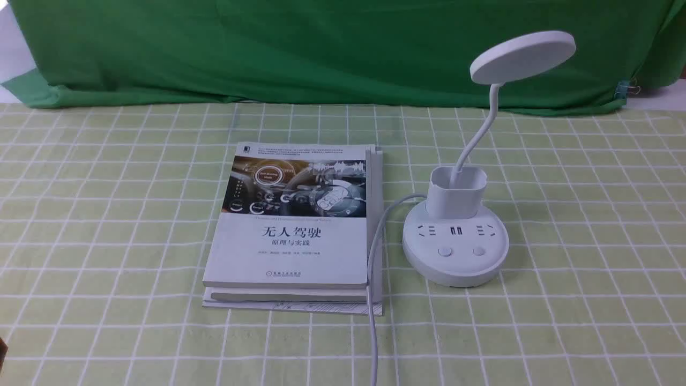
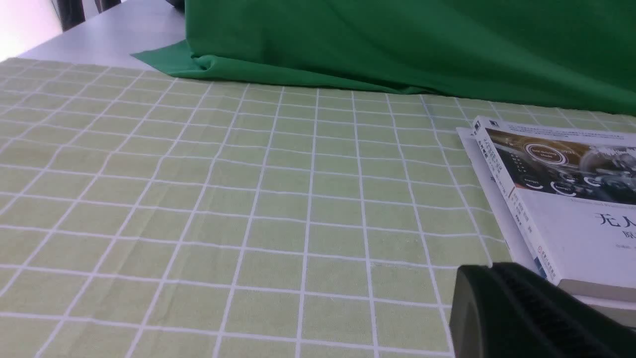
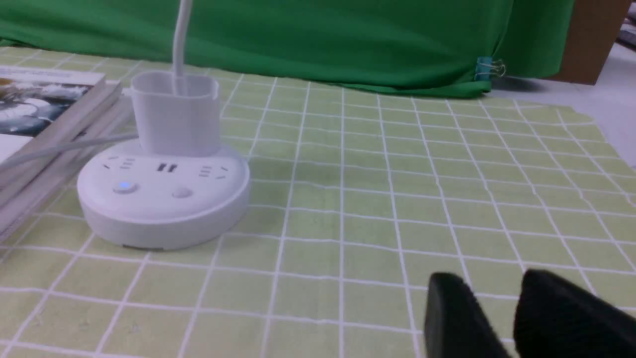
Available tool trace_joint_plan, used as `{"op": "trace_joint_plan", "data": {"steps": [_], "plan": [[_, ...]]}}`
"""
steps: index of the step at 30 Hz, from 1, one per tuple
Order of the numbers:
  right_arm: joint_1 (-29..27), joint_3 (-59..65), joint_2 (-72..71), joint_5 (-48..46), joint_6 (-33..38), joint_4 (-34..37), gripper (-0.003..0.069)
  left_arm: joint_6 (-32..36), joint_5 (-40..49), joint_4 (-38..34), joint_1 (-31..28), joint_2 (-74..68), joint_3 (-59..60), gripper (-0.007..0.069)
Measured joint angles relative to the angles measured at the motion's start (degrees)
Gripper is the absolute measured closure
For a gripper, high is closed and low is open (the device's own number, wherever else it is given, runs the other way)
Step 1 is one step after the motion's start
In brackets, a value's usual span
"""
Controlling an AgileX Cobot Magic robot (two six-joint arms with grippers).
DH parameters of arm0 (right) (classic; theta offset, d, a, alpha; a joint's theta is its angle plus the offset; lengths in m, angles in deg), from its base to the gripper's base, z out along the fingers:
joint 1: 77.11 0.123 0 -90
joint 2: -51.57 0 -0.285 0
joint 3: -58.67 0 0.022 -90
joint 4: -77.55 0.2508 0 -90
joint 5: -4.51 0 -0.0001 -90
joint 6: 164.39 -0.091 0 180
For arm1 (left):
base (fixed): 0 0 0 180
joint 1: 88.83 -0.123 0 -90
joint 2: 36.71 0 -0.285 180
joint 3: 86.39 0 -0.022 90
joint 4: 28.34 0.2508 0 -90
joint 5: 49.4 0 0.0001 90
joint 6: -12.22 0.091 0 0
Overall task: Turn on the table lamp on the green coffee tablecloth with your hand.
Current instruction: 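Press the button on the base of the white desk lamp with the right gripper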
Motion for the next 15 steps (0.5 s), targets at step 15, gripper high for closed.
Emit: {"op": "trace_joint_plan", "data": {"steps": [15], "plan": [[0.00,0.00,0.00,1.92,-2.87,0.00,0.0414,0.00,0.00,0.00,0.00,0.00,0.00,0.0622]]}}
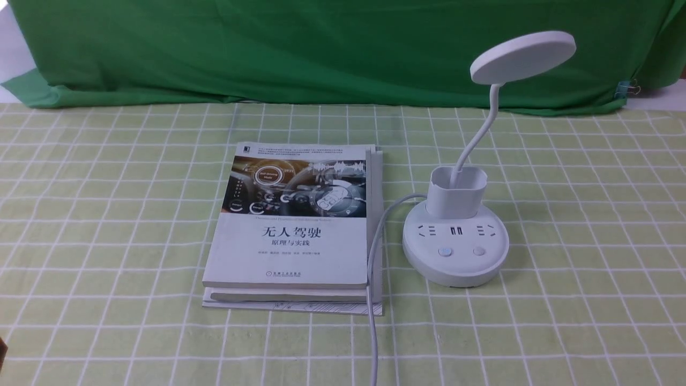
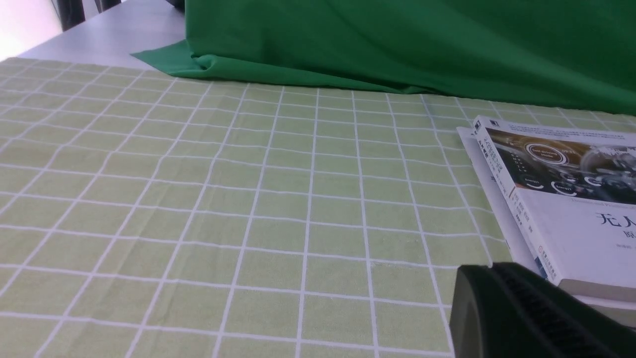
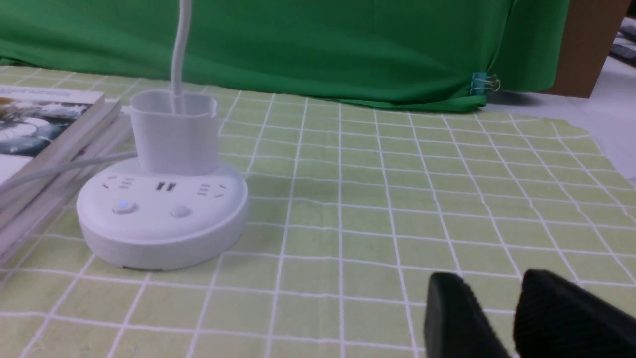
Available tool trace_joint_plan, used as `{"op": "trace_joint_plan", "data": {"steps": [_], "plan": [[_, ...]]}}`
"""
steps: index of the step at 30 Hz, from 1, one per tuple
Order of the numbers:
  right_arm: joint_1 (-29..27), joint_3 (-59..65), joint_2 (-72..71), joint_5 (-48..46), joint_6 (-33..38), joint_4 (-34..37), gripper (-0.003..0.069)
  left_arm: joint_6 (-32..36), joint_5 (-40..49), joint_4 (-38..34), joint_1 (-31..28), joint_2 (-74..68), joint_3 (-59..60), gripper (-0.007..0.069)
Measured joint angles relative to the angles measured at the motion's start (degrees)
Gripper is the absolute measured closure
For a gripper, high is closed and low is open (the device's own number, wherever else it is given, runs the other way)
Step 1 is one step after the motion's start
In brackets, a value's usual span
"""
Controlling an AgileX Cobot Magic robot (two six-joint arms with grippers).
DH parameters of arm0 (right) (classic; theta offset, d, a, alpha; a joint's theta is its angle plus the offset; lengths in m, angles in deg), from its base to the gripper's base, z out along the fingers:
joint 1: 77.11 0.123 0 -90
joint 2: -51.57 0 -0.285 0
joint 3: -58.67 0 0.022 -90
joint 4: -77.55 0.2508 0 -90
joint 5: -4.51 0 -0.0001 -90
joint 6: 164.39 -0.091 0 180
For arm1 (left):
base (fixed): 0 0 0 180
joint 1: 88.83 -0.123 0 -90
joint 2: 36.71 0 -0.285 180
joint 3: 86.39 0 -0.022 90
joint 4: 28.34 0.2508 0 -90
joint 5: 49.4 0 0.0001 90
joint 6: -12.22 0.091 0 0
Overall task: Turn on the table lamp on the green coffee tablecloth with your hand.
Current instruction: 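Press the button on the base of the white desk lamp with the right gripper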
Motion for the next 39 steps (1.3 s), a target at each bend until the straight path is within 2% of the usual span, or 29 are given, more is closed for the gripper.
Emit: {"op": "trace_joint_plan", "data": {"steps": [6,11,17,20,21,22,24,25,27,33,35,36,39], "plan": [[0.00,0.00,0.00,2.77,-16.73,0.12,0.0414,0.00,0.00,0.00,0.00,0.00,0.00,0.0622],[0.00,0.00,0.00,8.58,-27.40,0.23,0.0414,0.00,0.00,0.00,0.00,0.00,0.00,0.0622],[0.00,0.00,0.00,16.41,-31.11,0.28,0.0415,0.00,0.00,0.00,0.00,0.00,0.00,0.0622],[0.00,0.00,0.00,17.88,-31.78,0.28,0.0442,0.00,0.00,0.00,0.00,0.00,0.00,0.0622],[0.00,0.00,0.00,17.86,-31.78,0.28,0.0445,0.00,0.00,0.00,0.00,0.00,0.00,0.0622],[0.00,-0.06,0.08,16.86,-31.70,0.28,0.0491,0.00,0.00,0.00,0.00,0.00,0.00,0.0622],[0.07,-0.74,0.66,14.68,-30.79,0.28,0.0531,0.00,0.00,0.00,0.00,0.00,0.00,0.0622],[0.35,-3.74,2.77,10.44,-28.34,0.28,0.0582,0.00,0.00,0.00,0.00,0.00,0.00,0.0622],[1.59,-10.20,8.55,2.28,-22.45,0.28,0.0623,0.00,0.00,0.00,0.00,0.00,0.00,0.0622],[7.78,-31.68,33.92,-24.11,-8.09,0.28,0.0627,0.00,0.00,0.00,0.00,0.00,0.00,0.0622],[9.31,-35.94,42.18,-28.28,-5.54,0.28,0.0627,0.00,0.00,0.00,0.00,0.00,0.00,0.0622],[9.45,-36.32,43.06,-28.53,-5.54,0.28,0.0627,0.00,0.00,0.00,0.00,0.00,0.00,0.0622],[12.87,-42.33,57.41,-28.85,-3.18,0.21,0.0627,0.00,0.00,0.00,0.00,0.00,0.00,0.0622]]}}
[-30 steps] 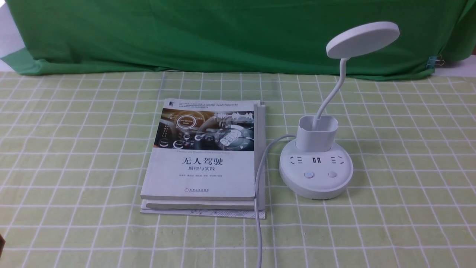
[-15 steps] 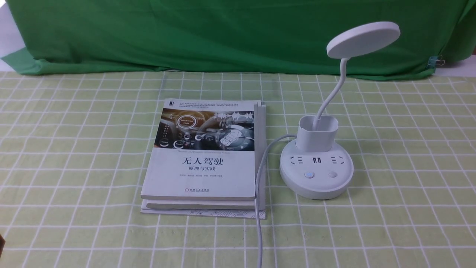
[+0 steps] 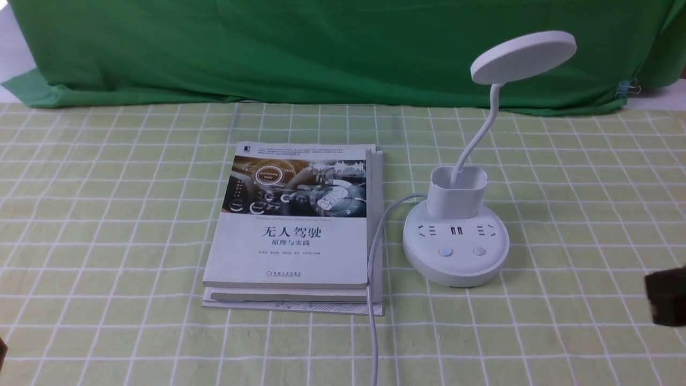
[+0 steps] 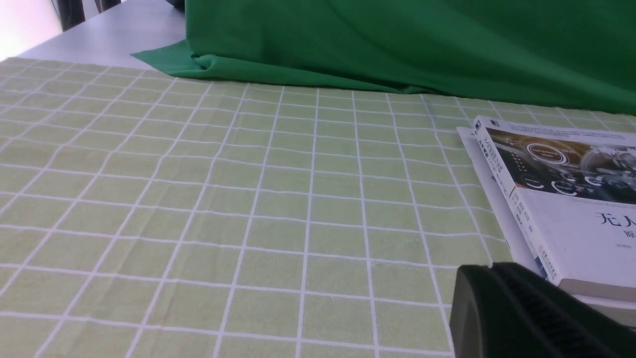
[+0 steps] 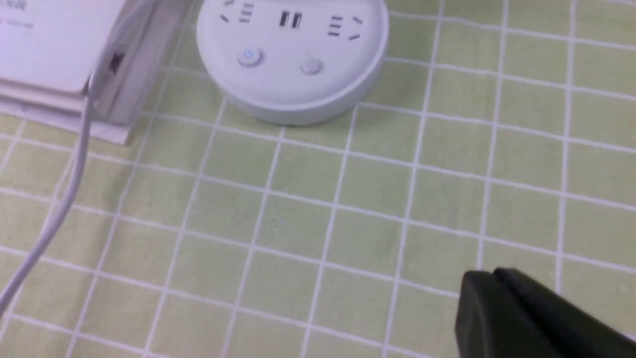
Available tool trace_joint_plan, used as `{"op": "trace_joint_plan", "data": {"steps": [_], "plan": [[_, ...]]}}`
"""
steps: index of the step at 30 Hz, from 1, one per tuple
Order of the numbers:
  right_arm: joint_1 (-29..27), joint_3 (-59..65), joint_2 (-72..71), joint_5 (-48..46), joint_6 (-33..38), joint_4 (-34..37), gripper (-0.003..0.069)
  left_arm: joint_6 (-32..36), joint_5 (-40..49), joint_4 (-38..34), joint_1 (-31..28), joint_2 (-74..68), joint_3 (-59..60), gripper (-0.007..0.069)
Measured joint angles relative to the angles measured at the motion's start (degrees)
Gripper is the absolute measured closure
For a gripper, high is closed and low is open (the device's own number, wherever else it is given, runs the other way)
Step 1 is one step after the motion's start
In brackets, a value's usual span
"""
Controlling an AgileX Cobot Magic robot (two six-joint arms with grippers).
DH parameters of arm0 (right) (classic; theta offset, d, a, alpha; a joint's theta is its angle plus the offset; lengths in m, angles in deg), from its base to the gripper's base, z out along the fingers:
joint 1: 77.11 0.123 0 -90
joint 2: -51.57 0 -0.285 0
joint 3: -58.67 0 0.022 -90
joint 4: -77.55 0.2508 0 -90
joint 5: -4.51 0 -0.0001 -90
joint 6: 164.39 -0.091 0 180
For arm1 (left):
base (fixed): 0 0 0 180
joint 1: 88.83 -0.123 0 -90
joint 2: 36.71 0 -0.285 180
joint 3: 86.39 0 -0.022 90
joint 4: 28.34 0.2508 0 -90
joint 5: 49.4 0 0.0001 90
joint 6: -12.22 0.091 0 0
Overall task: Turn on the table lamp on the green coffee tablecloth with your hand.
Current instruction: 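Press the button on the base of the white desk lamp with the right gripper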
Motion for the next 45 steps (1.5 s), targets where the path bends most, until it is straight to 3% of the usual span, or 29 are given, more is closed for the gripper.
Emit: {"op": "trace_joint_plan", "data": {"steps": [6,17,45], "plan": [[6.51,-9.90,19.99,1.99,3.13,0.02,0.0627,0.00,0.07,0.00,0.00,0.00,0.00,0.0622],[7.22,-25.31,42.28,1.32,6.64,0.22,0.0629,0.00,0.07,0.00,0.00,0.00,0.00,0.0622],[6.15,-32.21,52.85,1.62,8.90,2.33,0.0629,0.00,0.07,0.00,0.00,0.00,0.00,0.0622]]}}
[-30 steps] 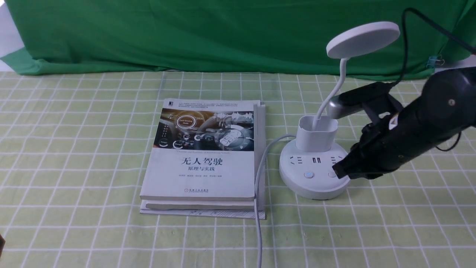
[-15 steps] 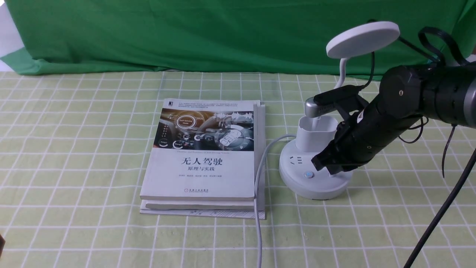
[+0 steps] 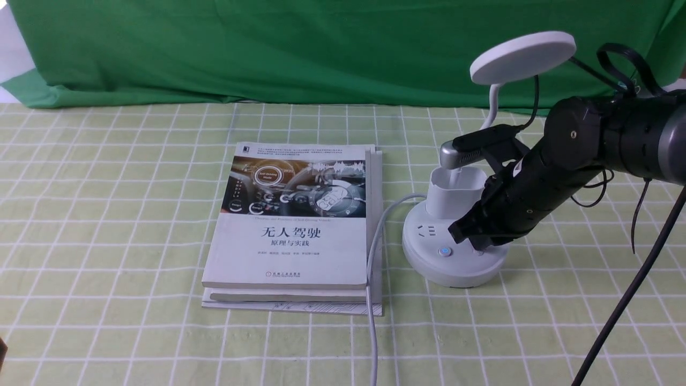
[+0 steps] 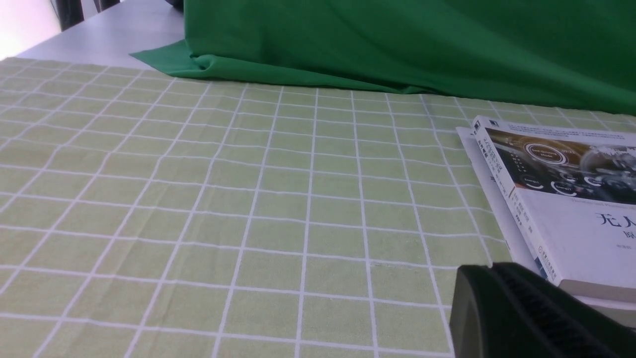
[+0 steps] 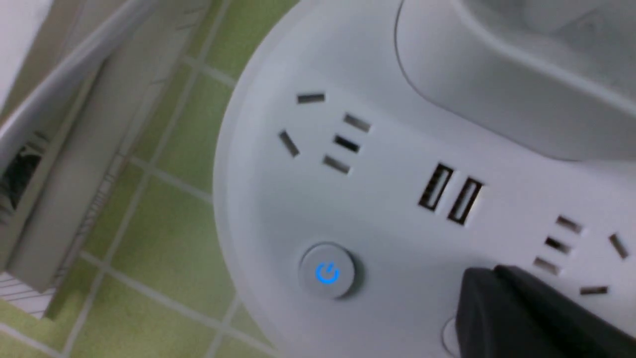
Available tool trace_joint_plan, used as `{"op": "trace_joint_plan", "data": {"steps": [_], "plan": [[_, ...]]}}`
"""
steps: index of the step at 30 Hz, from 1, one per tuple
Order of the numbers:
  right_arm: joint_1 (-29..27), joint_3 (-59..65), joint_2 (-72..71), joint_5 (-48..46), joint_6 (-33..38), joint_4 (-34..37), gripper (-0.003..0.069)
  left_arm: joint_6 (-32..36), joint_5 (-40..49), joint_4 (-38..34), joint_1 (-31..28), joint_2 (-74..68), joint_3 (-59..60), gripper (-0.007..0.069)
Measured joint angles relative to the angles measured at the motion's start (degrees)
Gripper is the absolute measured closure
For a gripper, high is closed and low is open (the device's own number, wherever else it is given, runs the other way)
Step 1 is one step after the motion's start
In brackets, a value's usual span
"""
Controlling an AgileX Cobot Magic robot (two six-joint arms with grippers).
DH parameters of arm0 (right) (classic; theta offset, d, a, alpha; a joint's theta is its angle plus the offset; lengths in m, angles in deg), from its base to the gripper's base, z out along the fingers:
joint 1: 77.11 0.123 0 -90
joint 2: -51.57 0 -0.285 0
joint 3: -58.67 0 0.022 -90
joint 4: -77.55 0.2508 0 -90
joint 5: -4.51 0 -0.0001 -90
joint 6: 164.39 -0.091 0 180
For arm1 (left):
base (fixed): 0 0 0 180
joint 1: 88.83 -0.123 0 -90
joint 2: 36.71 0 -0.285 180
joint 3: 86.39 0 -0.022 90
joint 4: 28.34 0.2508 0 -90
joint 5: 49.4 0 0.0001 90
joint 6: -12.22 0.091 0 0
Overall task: Turn on the table lamp on the green coffee tablecloth with your hand.
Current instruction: 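Press the button on the base of the white desk lamp with the right gripper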
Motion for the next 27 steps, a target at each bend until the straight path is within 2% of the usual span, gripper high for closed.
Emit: {"op": "trace_joint_plan", "data": {"steps": [10,18,27], "plan": [[0.00,0.43,-3.54,-0.43,0.06,-0.05,0.0629,0.00,0.00,0.00,0.00,0.00,0.00,0.0622],[0.00,1.84,-7.04,-4.75,0.06,-0.07,0.0629,0.00,0.00,0.00,0.00,0.00,0.00,0.0622],[0.00,16.03,-20.99,-3.90,-1.67,0.22,0.0629,0.00,0.00,0.00,0.00,0.00,0.00,0.0622]]}}
